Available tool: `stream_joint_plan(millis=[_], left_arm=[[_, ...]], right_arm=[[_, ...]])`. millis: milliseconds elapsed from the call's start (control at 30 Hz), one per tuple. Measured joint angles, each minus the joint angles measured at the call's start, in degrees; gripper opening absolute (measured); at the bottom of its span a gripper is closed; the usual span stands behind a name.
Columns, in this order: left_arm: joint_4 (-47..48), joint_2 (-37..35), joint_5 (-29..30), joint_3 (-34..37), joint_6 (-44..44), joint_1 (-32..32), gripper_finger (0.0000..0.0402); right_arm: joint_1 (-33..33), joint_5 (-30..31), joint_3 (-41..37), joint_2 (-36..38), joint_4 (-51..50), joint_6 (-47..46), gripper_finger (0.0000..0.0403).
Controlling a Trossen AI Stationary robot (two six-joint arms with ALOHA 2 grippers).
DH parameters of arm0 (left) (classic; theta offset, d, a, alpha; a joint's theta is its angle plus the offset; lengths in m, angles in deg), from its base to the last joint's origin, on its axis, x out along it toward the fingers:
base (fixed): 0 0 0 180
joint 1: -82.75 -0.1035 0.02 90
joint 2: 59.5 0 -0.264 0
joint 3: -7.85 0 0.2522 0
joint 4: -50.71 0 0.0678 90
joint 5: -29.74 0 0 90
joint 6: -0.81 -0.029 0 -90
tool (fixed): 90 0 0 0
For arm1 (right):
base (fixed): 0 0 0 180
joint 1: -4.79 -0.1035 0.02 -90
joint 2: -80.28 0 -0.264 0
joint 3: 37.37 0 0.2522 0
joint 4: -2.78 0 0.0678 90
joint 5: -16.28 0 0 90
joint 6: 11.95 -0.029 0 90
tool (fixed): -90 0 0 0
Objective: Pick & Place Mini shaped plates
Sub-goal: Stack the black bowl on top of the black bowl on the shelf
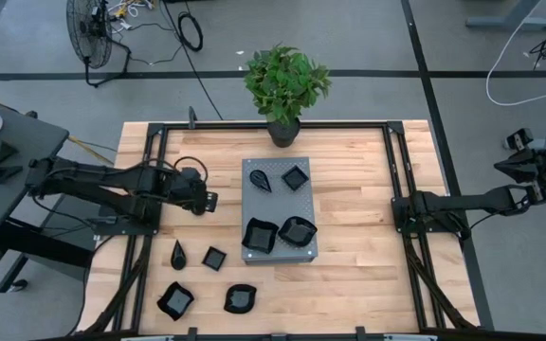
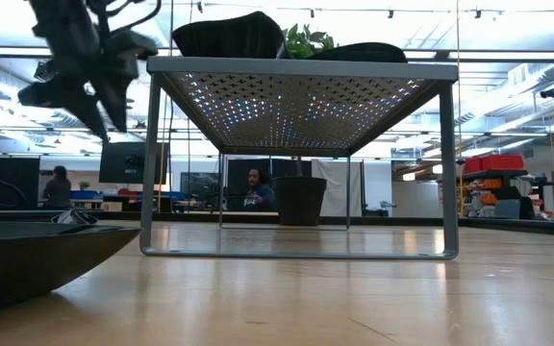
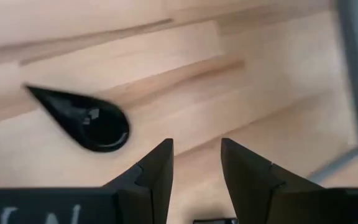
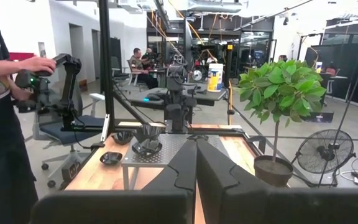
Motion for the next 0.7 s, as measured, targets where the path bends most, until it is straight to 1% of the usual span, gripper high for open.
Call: stream_joint_plan(millis=[233,433,500,567,700], left_arm=[[1.7,-1.39,0.13,4.2,9.64,-1.05,0.014],[2.04,-1.37,0.5,8.51,24.0,-1.41,0.014],[2.51,-1.37,0.98,9.78,27.21,-1.37,0.014],[2.71,-1.37,1.14,10.87,29.35,-1.37,0.014],[3.58,-1.33,2.36,11.89,29.61,-1.37,0.014]], right_arm=[[0.0,0.0,-0.01,0.0,-0.05,0.0,0.0016],[0.01,0.0,-0.02,0.0,-0.05,0.0,0.0016],[0.01,-0.02,-0.01,0.0,-0.05,0.0,0.0016],[0.01,0.0,-0.02,0.0,-0.05,0.0,0.0016],[0.01,-0.01,0.0,0.0,-0.05,0.0,0.0016]])
